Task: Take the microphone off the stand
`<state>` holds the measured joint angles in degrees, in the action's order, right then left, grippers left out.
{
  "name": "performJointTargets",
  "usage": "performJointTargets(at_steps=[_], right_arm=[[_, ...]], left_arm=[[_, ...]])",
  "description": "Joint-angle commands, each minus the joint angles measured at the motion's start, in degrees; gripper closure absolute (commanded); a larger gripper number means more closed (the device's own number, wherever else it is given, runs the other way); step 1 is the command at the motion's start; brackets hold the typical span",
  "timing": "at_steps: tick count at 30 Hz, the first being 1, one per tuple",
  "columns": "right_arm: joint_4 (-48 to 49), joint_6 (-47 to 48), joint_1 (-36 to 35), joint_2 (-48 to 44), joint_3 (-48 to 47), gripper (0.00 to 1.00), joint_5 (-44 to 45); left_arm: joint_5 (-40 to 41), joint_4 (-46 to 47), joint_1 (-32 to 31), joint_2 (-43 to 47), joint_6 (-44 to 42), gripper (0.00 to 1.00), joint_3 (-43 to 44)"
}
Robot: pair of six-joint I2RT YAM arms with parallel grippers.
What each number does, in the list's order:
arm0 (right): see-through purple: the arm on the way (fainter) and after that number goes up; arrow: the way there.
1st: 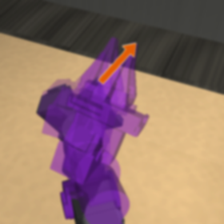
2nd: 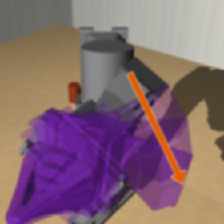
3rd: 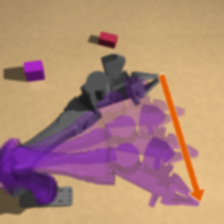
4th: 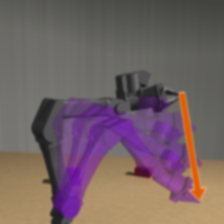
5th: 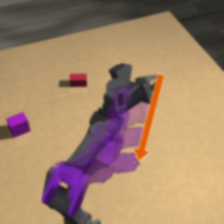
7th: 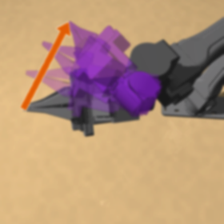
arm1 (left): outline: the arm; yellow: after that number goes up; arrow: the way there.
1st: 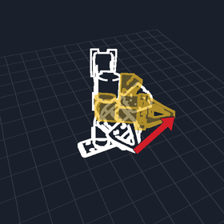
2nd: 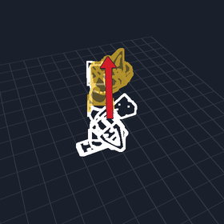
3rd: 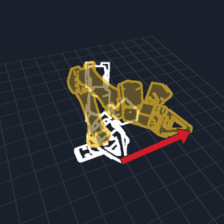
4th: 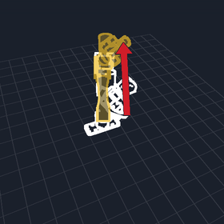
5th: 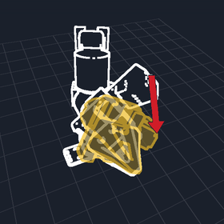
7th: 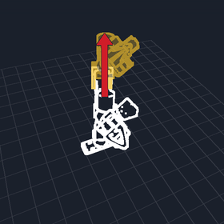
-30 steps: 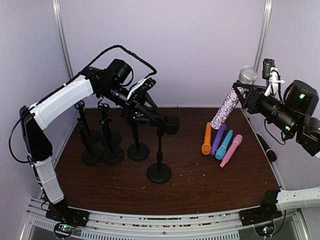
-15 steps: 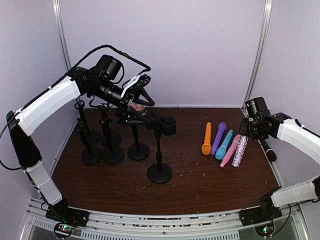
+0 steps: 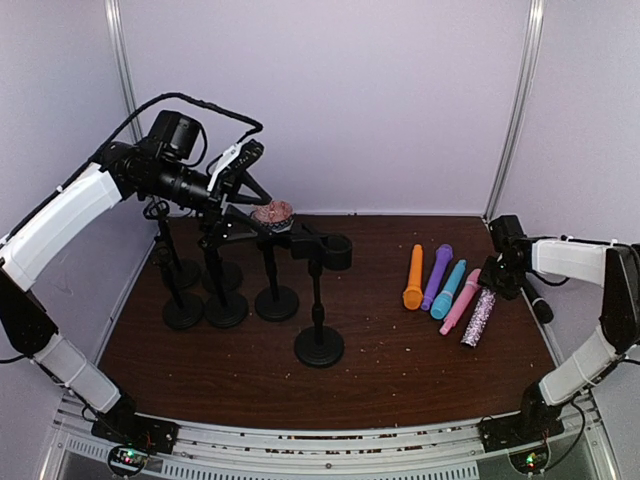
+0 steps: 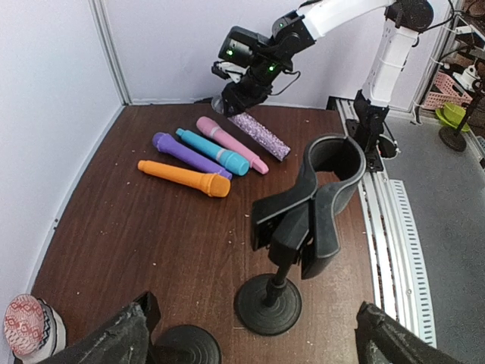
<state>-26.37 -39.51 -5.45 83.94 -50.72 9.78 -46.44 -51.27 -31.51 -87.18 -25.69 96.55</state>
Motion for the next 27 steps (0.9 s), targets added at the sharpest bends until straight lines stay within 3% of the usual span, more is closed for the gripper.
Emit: performJointTargets(at_steps=[1, 7, 13, 17, 21, 27], right_arm=[[0.1, -1.6, 0.8, 3.0, -1.6, 0.46, -2.8], [0.7, -2.7, 0.9, 2.3, -1.0, 0.37, -2.9], [2.2, -0.9, -2.0, -6.2, 0.1, 0.36, -4.2], [3.5, 3.5, -10.2, -14.4, 0.4, 0.34, -1.9], [7.8, 10.7, -23.2, -22.2, 2.0, 0.30, 2.8], [26.2, 23.8, -43.7, -29.2, 12.8, 0.23, 5.0]], left_arm=[[-1.2, 3.6, 2.4, 3.8, 2.1, 0.02, -2.8], [-1.6, 3.6, 3.9, 6.0, 2.3, 0.02, -5.4], [-2.0, 3.5, 4.2, 6.2, 2.9, 0.02, -6.6], [-2.4, 3.5, 4.6, 6.2, 3.6, 0.02, -7.0], [-3.6, 3.3, 5.3, 6.2, 4.3, 0.02, -7.1], [-5.1, 1.6, 6.2, 6.3, 4.5, 0.02, -7.1]])
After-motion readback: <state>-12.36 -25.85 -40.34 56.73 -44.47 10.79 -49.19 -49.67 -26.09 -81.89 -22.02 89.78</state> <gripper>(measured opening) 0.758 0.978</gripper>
